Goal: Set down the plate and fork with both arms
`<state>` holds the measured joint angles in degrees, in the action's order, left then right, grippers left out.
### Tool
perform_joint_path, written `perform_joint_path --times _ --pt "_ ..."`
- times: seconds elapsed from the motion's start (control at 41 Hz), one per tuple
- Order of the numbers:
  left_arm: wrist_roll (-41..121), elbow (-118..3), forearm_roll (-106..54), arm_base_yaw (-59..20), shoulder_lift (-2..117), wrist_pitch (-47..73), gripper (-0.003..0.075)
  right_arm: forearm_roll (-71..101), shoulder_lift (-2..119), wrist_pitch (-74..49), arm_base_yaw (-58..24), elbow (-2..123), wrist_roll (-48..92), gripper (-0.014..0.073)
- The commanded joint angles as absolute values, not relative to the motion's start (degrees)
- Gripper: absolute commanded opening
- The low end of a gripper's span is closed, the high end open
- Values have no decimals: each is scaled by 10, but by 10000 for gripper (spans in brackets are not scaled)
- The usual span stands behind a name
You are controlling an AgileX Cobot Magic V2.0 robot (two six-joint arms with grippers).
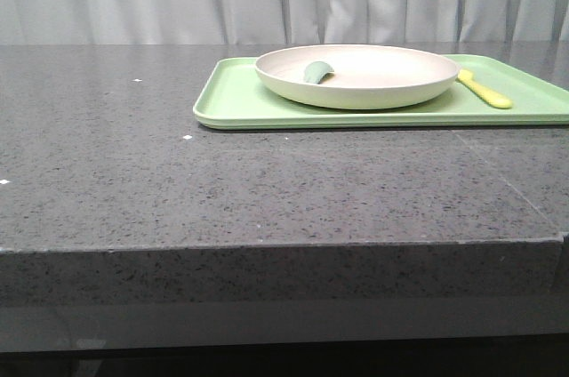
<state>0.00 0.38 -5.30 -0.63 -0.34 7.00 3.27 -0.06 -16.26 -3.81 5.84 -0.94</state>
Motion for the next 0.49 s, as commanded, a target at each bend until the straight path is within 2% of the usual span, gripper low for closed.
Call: perform_joint_path --times 0.0,0.146,0.463 --pt "0 5 -57 -5 -15 20 -18 37 -18 -87 -35 33 -3 -67" --pt "0 5 -57 -5 -15 20 -18 37 -17 -74 -35 -15 -3 -67" --pt "0 5 -57 -5 -15 20 -18 36 -17 -89 -35 -13 -3 -67"
